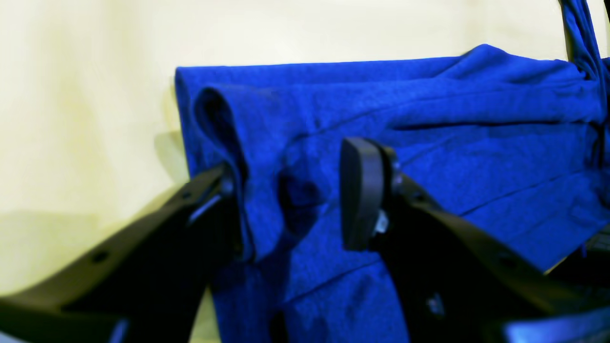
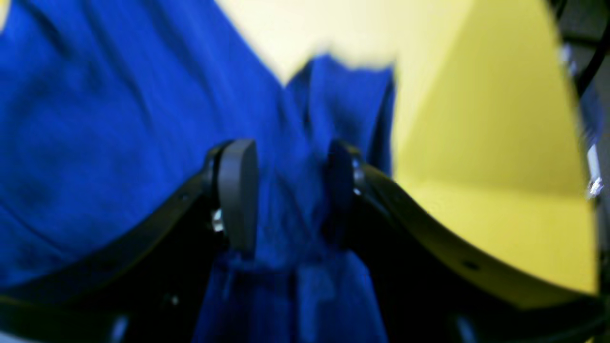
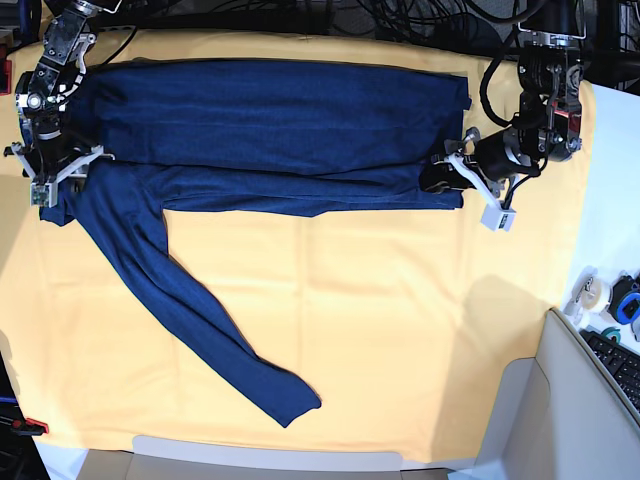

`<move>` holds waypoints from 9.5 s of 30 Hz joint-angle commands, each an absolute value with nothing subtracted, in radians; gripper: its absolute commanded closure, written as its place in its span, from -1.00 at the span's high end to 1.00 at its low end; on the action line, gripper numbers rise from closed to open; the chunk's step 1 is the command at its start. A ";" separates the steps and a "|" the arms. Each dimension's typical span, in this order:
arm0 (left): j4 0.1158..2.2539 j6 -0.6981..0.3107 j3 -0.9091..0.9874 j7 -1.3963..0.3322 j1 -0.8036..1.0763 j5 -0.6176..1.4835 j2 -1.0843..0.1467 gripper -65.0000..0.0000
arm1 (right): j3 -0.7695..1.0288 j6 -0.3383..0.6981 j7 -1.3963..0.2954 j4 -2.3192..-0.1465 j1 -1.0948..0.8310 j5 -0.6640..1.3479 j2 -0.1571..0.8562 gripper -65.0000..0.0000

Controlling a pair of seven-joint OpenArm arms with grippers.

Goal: Fold the T-shirt properly
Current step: 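Open the right gripper and move it to the hanging sleeve, then grasp the sleeve with the right gripper and drag it across the folded shirt, then release the sleeve and move the right gripper down to its cuff, then lift the cuff with the right gripper and lay it toward the left gripper, then open the right gripper on the cuff and raise it away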

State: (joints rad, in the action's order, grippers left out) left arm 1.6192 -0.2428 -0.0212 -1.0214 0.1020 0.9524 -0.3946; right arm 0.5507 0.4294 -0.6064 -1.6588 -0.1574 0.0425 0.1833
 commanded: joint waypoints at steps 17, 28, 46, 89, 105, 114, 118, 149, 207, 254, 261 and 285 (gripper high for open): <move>1.647 -0.249 -0.010 -1.006 0.081 0.969 -0.407 -0.12 | 0.532 0.433 -0.745 -1.561 0.232 0.047 0.162 -0.23; 1.647 -0.249 -0.012 -1.009 0.050 0.969 -0.407 -0.12 | 0.438 0.490 -0.823 -1.001 0.562 0.048 0.209 -0.23; 1.647 -0.249 -0.012 -1.009 0.050 0.967 -0.407 -0.12 | 0.435 0.513 -0.823 -0.851 0.536 0.048 0.162 -0.24; 1.646 -0.249 -0.012 -0.998 0.050 0.963 -0.357 -0.12 | 0.206 0.515 -0.886 -2.040 -0.306 0.050 0.113 -1.00; 1.646 -0.249 -0.015 -0.997 0.050 0.963 -0.357 -0.12 | 0.036 0.513 -0.780 -2.048 -0.501 0.061 0.113 -1.00; 1.646 -0.249 -0.016 -0.997 0.050 0.963 -0.355 -0.12 | 0.036 0.506 -0.786 -2.045 -0.516 0.251 0.156 -1.00; 1.646 -0.249 -0.016 -0.997 0.050 0.963 -0.355 -0.12 | 0.041 0.506 -0.786 -2.041 -0.524 0.245 0.159 -1.00; 1.644 -0.249 -0.018 -0.998 0.050 0.961 -0.314 -0.12 | 0.041 0.506 -0.937 -2.040 -0.460 0.251 0.151 0.13; 1.687 -0.257 0.039 -0.995 0.048 0.966 -0.317 -0.13 | 0.355 0.364 -0.730 -0.957 0.410 0.251 -0.157 -1.00; 1.831 -0.257 0.331 -0.997 0.171 0.969 -0.314 -0.13 | -0.746 0.225 -0.723 -1.627 -0.007 -0.073 -0.093 -1.00; 1.831 -0.257 0.331 -0.997 0.171 0.969 -0.314 -0.13 | -0.773 0.225 -0.722 -1.570 -0.013 -0.071 -0.107 -1.00; 1.831 -0.257 0.331 -0.998 0.171 0.969 -0.314 -0.13 | -0.917 0.231 -0.728 -1.572 0.007 -0.070 -0.101 -0.02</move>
State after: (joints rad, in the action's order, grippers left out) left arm 1.8137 -0.2535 0.3229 -1.0176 0.1776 0.9527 -0.2996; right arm -0.9138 0.2283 -0.7494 -1.5551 -0.0051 -0.0757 -0.0841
